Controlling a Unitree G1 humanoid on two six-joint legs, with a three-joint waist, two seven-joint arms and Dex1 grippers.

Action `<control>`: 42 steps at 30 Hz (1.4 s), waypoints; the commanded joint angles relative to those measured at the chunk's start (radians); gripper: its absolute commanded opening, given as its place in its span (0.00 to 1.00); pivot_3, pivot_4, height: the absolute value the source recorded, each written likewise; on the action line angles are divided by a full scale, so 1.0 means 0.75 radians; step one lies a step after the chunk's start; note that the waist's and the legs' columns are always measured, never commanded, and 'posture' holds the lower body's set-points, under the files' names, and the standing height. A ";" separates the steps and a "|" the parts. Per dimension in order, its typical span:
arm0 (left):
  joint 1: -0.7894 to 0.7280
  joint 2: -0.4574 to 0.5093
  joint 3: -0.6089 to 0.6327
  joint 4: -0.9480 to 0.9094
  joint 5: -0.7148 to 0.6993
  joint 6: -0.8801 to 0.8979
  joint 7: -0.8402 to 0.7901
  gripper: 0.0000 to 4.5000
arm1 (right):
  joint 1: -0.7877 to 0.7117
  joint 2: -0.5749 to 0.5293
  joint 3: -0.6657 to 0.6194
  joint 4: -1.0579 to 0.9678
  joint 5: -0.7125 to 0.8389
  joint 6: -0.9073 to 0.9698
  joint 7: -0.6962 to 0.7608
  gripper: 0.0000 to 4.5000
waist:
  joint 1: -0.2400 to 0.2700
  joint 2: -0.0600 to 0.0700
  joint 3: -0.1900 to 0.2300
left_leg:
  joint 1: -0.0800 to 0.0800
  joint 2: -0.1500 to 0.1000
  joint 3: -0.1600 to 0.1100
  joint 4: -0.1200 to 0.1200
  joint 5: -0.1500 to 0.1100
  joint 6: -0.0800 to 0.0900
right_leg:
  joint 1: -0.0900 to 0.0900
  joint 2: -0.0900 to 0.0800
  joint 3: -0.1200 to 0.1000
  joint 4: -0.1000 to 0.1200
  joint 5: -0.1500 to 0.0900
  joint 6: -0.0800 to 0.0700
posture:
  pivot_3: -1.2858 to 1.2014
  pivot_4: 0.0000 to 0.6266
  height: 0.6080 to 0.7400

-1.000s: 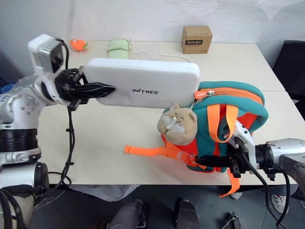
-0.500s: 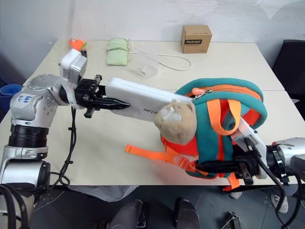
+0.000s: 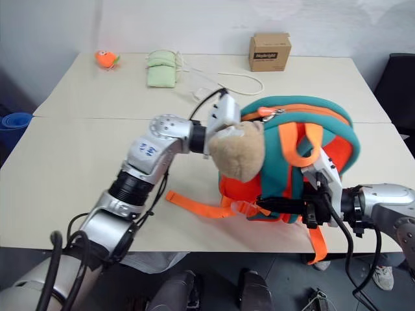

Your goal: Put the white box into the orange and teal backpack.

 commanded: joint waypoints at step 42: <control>-0.087 0.517 0.366 -0.051 -0.531 0.503 -0.194 0.07 | 0.157 0.058 -0.090 -0.044 0.031 -0.065 -0.088 0.01 | 0.006 0.000 0.000 | 0.003 -0.003 -0.004 0.000 0.002 -0.001 | 0.003 0.002 -0.001 0.002 0.000 -0.001 | 0.52 0.24 1.00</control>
